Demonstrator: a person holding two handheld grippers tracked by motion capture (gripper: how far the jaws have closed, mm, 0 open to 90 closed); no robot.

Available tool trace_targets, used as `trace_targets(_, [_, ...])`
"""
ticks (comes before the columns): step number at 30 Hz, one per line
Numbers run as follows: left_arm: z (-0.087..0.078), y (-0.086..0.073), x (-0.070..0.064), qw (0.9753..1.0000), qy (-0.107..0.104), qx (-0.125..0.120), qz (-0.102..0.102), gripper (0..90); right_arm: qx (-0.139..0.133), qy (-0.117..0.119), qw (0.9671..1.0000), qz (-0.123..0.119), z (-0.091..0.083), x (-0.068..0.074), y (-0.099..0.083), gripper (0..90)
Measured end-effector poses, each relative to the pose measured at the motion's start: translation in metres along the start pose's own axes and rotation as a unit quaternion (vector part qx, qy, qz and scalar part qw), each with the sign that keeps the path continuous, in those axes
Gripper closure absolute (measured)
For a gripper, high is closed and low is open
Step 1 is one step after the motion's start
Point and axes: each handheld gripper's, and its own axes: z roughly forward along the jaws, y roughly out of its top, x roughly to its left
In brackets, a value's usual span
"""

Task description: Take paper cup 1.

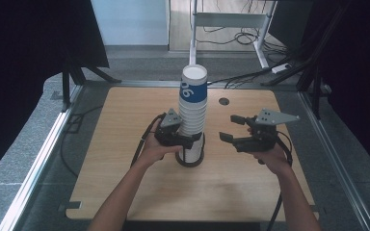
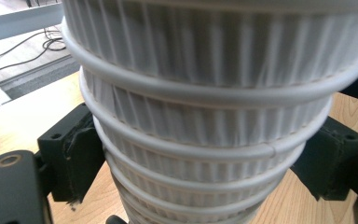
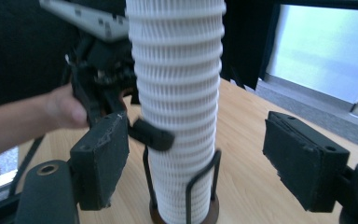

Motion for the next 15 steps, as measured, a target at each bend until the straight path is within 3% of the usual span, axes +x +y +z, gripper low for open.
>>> trace_targets(15, [0.000,0.000,-0.001,1.0000,0.000,0.000,-0.003,13.1,-0.018,0.030,0.9994,-0.005,0.015,-0.010,0.055,21.9])
